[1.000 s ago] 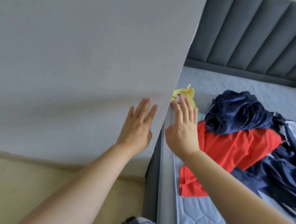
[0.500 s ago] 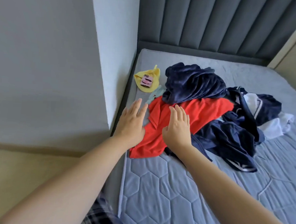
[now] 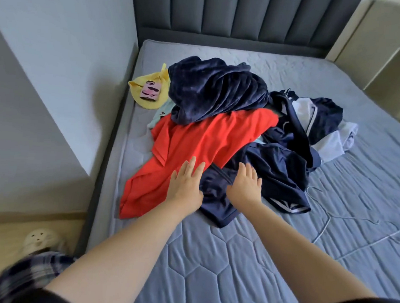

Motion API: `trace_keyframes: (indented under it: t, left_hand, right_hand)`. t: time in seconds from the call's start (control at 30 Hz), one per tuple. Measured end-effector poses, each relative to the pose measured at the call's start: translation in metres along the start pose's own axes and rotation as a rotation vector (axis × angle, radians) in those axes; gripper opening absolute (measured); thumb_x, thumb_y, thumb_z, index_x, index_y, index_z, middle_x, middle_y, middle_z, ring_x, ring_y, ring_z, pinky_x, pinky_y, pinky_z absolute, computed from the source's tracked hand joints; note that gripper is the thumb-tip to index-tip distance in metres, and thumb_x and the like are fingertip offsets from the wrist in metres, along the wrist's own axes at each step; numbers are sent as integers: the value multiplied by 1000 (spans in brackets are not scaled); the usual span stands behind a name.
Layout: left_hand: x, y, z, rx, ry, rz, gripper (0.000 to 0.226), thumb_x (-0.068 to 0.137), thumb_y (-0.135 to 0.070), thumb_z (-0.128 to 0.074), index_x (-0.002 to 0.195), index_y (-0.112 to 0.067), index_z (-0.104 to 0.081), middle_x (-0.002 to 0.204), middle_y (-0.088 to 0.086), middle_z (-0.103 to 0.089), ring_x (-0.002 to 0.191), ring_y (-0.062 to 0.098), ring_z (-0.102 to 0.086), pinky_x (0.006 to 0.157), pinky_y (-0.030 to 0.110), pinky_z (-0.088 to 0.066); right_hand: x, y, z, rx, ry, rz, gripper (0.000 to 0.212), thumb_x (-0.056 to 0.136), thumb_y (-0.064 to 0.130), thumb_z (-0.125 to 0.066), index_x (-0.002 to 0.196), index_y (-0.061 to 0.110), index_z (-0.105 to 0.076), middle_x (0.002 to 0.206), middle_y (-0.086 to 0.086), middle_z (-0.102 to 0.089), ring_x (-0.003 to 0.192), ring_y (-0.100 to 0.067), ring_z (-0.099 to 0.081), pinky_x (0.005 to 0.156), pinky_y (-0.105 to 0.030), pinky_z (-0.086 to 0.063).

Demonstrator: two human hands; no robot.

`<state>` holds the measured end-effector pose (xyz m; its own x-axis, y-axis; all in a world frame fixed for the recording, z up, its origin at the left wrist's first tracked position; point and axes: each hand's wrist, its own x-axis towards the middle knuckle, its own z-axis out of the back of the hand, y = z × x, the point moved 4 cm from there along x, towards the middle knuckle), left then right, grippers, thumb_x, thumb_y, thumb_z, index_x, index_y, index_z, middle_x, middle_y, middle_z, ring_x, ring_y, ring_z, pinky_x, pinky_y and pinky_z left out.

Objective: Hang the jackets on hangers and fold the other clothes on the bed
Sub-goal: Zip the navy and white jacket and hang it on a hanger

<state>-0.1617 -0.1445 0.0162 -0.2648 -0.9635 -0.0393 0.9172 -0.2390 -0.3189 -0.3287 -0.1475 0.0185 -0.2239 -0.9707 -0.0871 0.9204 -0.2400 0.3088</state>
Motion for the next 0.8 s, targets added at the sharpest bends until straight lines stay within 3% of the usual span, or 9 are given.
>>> trace_keyframes:
  t: [0.1,0.2,0.33,0.43,0.53,0.6,0.67,0.73,0.8]
  left_hand:
    - [12,-16,-28,16,76,34,81,89,-28,-54,152,-30,-2,160,0,10,147,24,2,115,52,-13]
    - [29,-31,-51,34,161,36,89,90,-40,-58,150,-35,8,157,-2,21,146,28,11,111,60,-16]
    - [63,-48,-58,166,197,-100,109,81,-42,-70,147,-39,17,153,-2,33,144,31,20,107,66,-19]
    - [91,-50,-60,328,221,-186,123,74,-48,-76,144,-38,24,153,3,33,142,33,25,105,67,-19]
    - [105,-39,-76,356,342,-127,134,65,-55,-78,143,-35,29,154,4,30,143,29,24,106,68,-17]
    - [112,-32,-92,334,414,-102,138,62,-57,-80,143,-33,29,155,3,30,144,24,24,108,66,-15]
    - [117,-27,-101,336,454,-96,140,60,-58,-80,143,-33,30,154,2,31,143,23,24,109,65,-15]
    - [121,-24,-105,341,484,-93,140,59,-62,-79,143,-34,31,153,1,34,143,22,25,109,65,-15]
    - [123,-22,-107,353,504,-98,139,61,-66,-75,141,-34,33,151,2,36,143,23,26,109,65,-16]
  right_hand:
    - [12,-30,-5,145,17,-148,74,91,22,-52,150,9,-9,159,-9,-9,146,-26,-6,117,-48,-11]
    - [23,-52,-13,139,40,-186,74,91,23,-51,151,8,-10,158,-10,-13,145,-27,-11,117,-47,-14]
    - [29,-73,-45,341,454,-203,79,91,22,-59,150,4,-8,148,-13,-37,131,-27,-41,101,-29,-37]
    - [35,-83,-57,265,589,-119,78,90,24,-62,150,8,-14,151,-6,-29,135,-22,-35,105,-25,-31]
    - [43,-84,-60,232,593,-53,74,87,22,-63,147,8,-22,150,-6,-30,137,-23,-31,110,-34,-32]
    - [41,-81,-56,0,400,32,48,88,25,-56,131,9,-42,131,-8,-48,124,-26,-44,92,-34,-42]
    - [35,-70,-38,-23,6,106,24,88,17,-50,109,9,-56,107,-5,-58,104,-26,-53,75,-30,-40]
    - [41,-64,-16,115,-297,141,24,80,4,-54,102,4,-64,104,-9,-59,97,-30,-53,79,-35,-42]
    - [72,-72,5,195,-434,56,30,77,0,-56,107,3,-63,125,-15,-51,113,-34,-46,95,-41,-39]
